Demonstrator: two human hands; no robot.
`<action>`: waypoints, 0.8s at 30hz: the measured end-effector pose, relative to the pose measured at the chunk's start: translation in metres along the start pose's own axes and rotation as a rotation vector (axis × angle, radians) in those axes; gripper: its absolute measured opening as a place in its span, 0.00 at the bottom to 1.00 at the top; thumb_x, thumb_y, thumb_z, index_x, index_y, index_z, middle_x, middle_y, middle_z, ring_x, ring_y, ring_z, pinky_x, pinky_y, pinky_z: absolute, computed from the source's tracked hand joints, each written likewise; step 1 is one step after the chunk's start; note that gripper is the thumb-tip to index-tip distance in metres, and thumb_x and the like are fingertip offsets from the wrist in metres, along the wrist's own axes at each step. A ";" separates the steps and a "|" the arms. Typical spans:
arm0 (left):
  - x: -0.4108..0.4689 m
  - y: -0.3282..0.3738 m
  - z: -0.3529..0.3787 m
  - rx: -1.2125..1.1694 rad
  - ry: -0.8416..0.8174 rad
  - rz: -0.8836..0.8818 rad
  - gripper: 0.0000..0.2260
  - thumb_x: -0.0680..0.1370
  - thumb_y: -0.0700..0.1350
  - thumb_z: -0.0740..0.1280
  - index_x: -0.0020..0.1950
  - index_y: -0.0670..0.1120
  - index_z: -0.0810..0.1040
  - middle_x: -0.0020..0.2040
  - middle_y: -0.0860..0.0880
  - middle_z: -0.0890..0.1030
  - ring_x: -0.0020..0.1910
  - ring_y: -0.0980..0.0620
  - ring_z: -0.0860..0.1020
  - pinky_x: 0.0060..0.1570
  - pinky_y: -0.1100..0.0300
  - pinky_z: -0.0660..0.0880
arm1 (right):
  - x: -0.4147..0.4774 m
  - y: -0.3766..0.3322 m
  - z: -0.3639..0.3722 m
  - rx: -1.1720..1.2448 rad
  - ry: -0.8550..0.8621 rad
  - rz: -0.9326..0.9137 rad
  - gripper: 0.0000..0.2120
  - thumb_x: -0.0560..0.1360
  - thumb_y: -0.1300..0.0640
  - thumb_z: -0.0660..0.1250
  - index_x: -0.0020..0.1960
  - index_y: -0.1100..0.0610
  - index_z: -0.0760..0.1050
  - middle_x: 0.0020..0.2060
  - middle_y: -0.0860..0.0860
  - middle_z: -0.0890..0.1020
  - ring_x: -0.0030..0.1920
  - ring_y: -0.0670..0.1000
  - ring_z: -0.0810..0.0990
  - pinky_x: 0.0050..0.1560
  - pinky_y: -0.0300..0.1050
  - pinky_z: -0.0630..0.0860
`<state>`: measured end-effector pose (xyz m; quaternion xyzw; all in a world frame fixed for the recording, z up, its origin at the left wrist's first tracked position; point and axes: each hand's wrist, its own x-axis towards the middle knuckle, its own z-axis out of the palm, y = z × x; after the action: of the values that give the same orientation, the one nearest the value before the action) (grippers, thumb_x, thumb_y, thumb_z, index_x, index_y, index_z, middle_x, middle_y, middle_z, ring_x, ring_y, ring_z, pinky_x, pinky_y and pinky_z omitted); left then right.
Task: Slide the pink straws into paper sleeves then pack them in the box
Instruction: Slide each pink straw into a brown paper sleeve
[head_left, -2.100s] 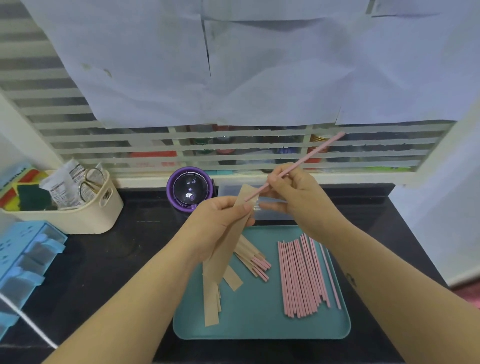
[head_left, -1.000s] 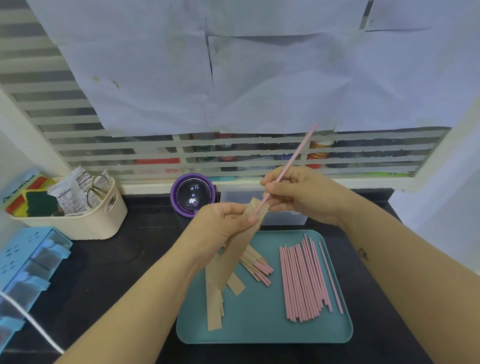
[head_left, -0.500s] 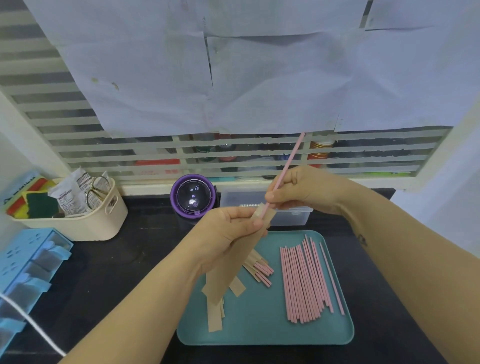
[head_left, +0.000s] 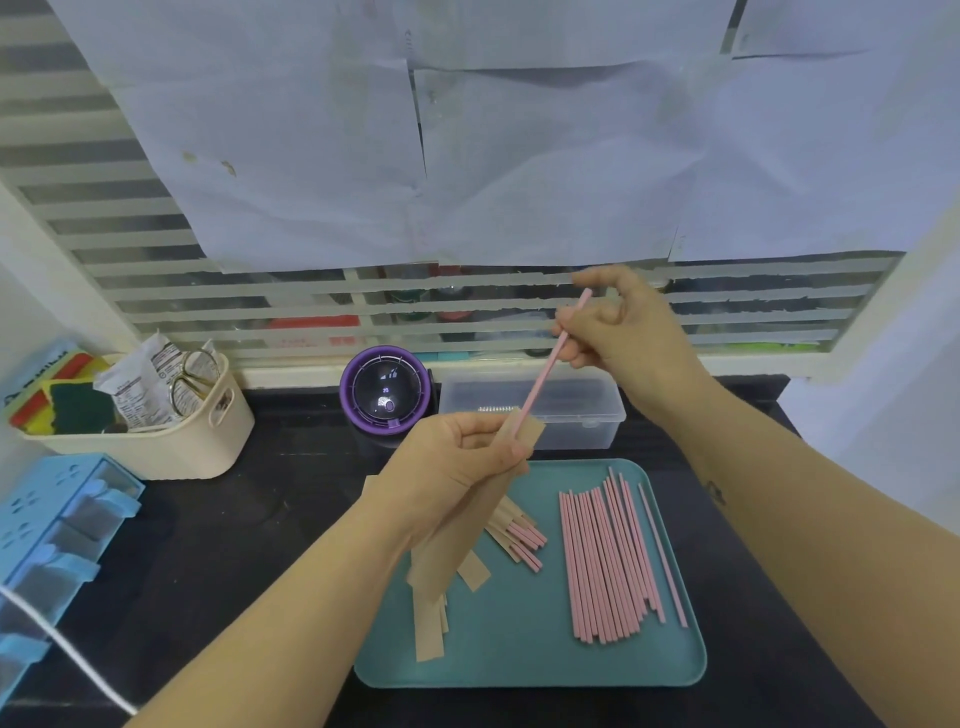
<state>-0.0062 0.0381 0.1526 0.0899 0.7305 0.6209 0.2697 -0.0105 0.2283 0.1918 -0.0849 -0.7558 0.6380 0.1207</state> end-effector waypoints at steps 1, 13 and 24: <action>0.001 0.000 0.002 -0.020 0.015 0.009 0.09 0.73 0.42 0.72 0.52 0.49 0.83 0.45 0.48 0.86 0.46 0.51 0.84 0.56 0.55 0.76 | -0.003 0.001 0.005 -0.021 -0.004 -0.005 0.14 0.76 0.62 0.66 0.60 0.56 0.69 0.40 0.57 0.83 0.33 0.48 0.80 0.39 0.41 0.80; 0.005 -0.007 0.007 -0.173 0.165 0.127 0.09 0.74 0.40 0.70 0.54 0.47 0.82 0.44 0.50 0.86 0.43 0.55 0.84 0.47 0.63 0.79 | -0.026 0.020 0.042 -0.287 -0.096 -0.123 0.08 0.75 0.52 0.67 0.54 0.51 0.76 0.37 0.43 0.80 0.38 0.38 0.77 0.39 0.23 0.71; 0.018 -0.035 -0.009 -0.227 0.289 0.034 0.05 0.76 0.40 0.68 0.50 0.47 0.83 0.42 0.50 0.86 0.43 0.57 0.83 0.50 0.61 0.78 | -0.013 0.095 0.002 -0.657 -0.381 0.244 0.14 0.79 0.54 0.61 0.62 0.54 0.76 0.50 0.45 0.80 0.48 0.48 0.79 0.50 0.39 0.75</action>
<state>-0.0185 0.0313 0.1146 -0.0191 0.6851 0.7103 0.1601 -0.0014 0.2394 0.0974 -0.0883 -0.9128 0.3763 -0.1318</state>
